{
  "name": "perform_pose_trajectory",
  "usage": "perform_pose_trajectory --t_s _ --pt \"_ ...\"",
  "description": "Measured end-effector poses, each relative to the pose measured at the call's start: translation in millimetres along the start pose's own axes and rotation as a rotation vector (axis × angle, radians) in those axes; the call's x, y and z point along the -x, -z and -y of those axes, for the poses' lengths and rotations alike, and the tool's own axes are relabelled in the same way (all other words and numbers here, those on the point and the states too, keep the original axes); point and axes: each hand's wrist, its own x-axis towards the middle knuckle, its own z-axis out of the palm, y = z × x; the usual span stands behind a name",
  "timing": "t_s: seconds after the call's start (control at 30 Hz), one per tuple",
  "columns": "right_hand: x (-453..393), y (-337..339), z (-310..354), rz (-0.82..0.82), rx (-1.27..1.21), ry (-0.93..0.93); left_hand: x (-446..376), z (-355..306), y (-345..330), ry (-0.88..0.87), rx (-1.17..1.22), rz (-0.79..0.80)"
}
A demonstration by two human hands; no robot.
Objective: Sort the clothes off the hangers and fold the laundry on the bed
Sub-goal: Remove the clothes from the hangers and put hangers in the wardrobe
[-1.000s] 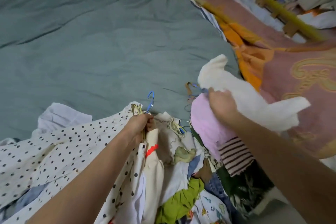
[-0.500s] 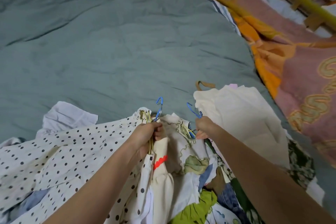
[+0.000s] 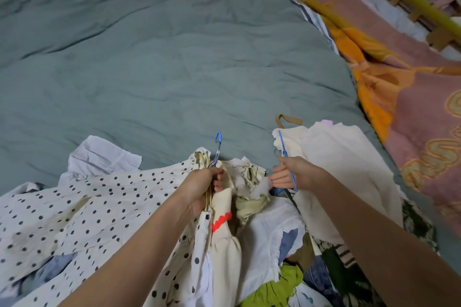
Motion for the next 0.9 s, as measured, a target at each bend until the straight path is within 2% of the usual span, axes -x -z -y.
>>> perform_pose_trajectory --t_s 0.1,0.17,0.3,0.57,0.63,0.77,0.9 --pt "-1 -11 0 0.070 -0.017 -0.027 -1 1 -1 -0.006 -0.020 -0.023" --pt "-5 -27 -8 0.047 0.041 -0.034 0 1 -1 -0.005 -0.023 -0.025" --pt "-10 -50 -19 0.042 -0.076 0.011 4 -2 3 -0.003 -0.016 -0.018" --pt "7 -19 9 0.151 -0.267 0.180 13 -10 5 0.001 0.009 0.003" --pt "15 -16 17 0.143 -0.249 0.228 14 -11 3 -0.009 0.005 -0.001" --pt "34 -17 26 0.017 -0.091 0.341 15 -14 3 -0.025 0.038 0.009" --pt "57 -17 18 0.118 -0.036 0.352 10 -10 5 0.005 -0.017 0.016"
